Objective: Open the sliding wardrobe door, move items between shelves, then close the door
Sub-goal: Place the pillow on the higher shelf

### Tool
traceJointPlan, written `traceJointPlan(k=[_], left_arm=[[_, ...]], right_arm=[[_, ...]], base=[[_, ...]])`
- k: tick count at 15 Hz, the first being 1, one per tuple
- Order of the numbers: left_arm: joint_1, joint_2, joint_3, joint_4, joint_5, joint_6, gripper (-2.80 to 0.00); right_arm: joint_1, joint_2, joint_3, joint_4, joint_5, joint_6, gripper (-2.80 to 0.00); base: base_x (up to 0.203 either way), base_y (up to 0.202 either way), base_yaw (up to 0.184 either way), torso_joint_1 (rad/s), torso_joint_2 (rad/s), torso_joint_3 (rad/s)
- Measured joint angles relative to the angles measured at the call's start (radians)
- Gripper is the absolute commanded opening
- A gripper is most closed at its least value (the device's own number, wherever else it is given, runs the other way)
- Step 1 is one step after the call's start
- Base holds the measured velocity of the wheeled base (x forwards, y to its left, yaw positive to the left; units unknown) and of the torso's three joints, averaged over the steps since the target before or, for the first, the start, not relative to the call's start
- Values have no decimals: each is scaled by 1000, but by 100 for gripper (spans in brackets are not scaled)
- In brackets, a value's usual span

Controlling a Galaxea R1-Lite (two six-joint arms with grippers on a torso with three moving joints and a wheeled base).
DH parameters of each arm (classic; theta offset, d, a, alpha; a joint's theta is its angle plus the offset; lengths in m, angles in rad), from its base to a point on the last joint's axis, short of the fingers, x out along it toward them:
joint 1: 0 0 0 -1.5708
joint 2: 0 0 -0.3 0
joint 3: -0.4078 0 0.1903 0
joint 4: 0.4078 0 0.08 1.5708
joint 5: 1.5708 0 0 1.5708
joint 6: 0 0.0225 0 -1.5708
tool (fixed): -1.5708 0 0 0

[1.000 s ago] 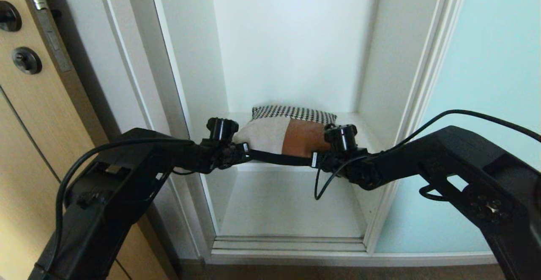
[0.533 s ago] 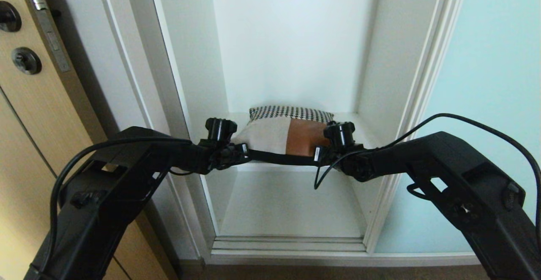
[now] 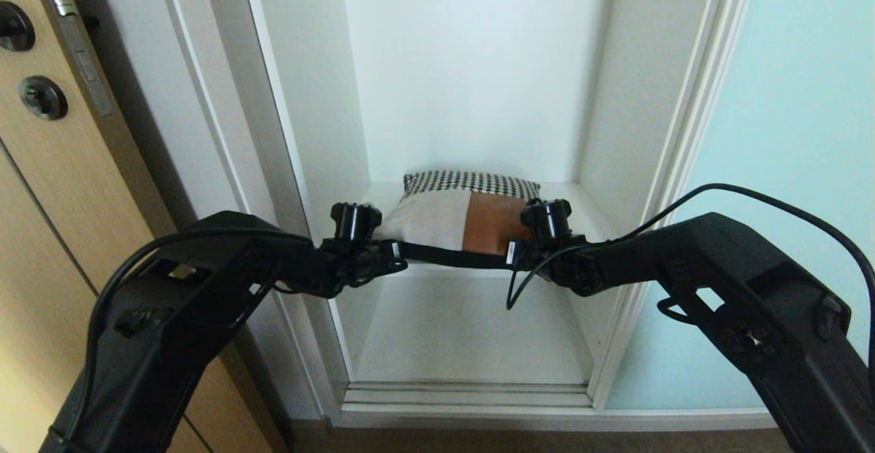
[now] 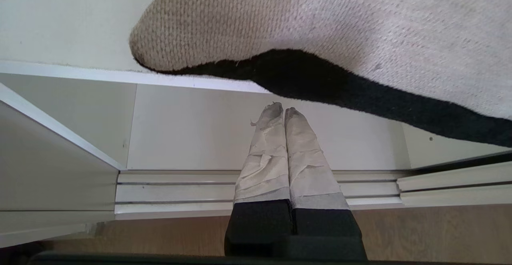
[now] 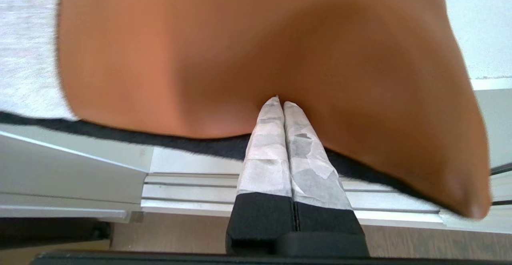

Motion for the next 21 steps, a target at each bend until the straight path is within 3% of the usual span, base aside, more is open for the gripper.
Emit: traceJointPlan(k=[14, 21], left_arm=[[-15, 43, -42, -30, -14, 5, -280], [-15, 57, -55, -34, -11, 21, -280]], right_arm=[[22, -54, 63, -3, 13, 13, -280], [23, -54, 57, 4, 13, 10, -280]], base=[[0, 0, 0, 0, 0, 0], [160, 0, 1, 4, 3, 2]])
